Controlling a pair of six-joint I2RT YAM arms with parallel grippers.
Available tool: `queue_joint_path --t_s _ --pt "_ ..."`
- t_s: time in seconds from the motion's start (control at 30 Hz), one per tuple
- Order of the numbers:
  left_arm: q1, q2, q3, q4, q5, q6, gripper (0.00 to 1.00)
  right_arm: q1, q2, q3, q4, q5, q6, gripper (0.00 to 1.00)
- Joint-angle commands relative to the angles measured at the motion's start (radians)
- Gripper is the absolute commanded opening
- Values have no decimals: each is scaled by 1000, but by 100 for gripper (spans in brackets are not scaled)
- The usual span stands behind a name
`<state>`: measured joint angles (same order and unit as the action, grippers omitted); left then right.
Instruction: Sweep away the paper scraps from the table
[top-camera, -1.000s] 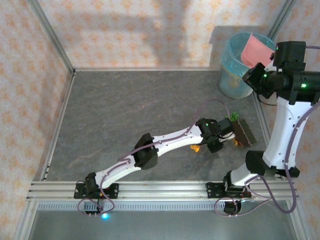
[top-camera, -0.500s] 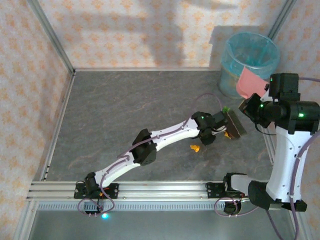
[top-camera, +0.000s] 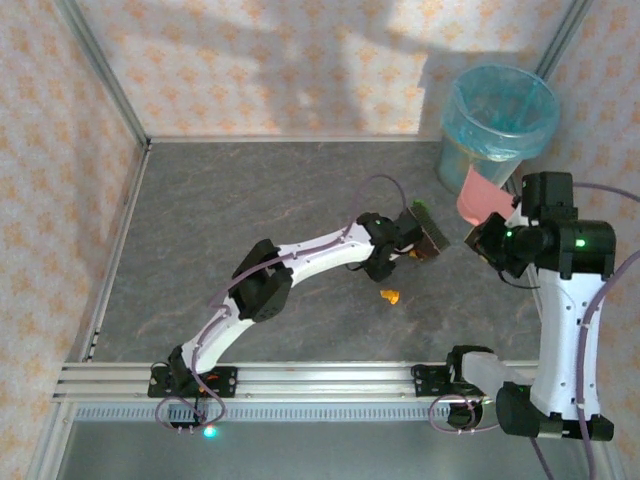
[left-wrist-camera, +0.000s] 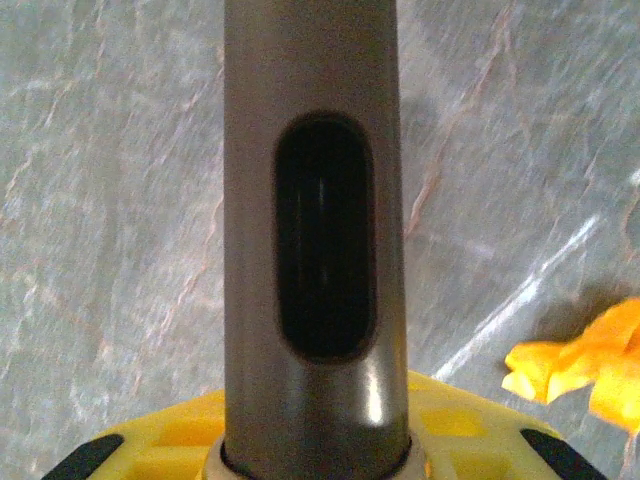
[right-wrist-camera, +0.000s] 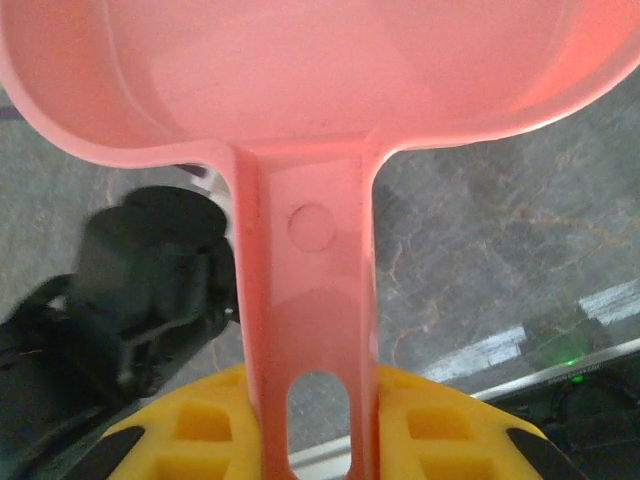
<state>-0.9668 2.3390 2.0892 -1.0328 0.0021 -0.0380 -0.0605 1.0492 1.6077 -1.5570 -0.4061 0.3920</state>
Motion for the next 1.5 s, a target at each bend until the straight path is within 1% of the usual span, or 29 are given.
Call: queue_joint_path --t_s 0.0,0.2,0.33,0.43,0.5,0.6,0.7,0.77,0.9,1.0,1.33,1.47 --pt "27 -108 -58 22 -39 -45 0 10 -59 -141 71 -42 2 0" --pt "50 -225 -75 -12 -59 -86 0 12 -140 -357 125 -61 -12 0" --pt "37 -345 -142 17 30 -98 0 12 -159 -422 173 -65 -5 0" --pt "-7 -447 -244 40 37 -112 0 11 -160 -438 198 -45 -4 0" --pt "-52 -507 -333 50 15 -135 0 11 -160 -434 202 -1 -7 0" --pt "-99 -574 -479 65 -18 -196 0 11 -162 -432 211 43 -11 0" --pt "-126 -631 -612 84 -2 -251 0 11 -172 -446 229 64 -8 0" --pt "-164 -652 -663 73 -13 -271 0 11 -172 -452 227 74 -17 0" --pt "-249 -679 -703 50 -38 -285 0 11 -179 -466 223 54 -34 0" --pt "-281 -681 -718 65 -46 -294 0 11 -186 -480 223 36 -43 0" --pt "-306 -569 -725 -48 -246 -340 0 12 -201 -544 229 -6 -61 0" --pt "-300 -554 -751 -44 -273 -357 0 22 -193 -589 239 -24 -68 0"
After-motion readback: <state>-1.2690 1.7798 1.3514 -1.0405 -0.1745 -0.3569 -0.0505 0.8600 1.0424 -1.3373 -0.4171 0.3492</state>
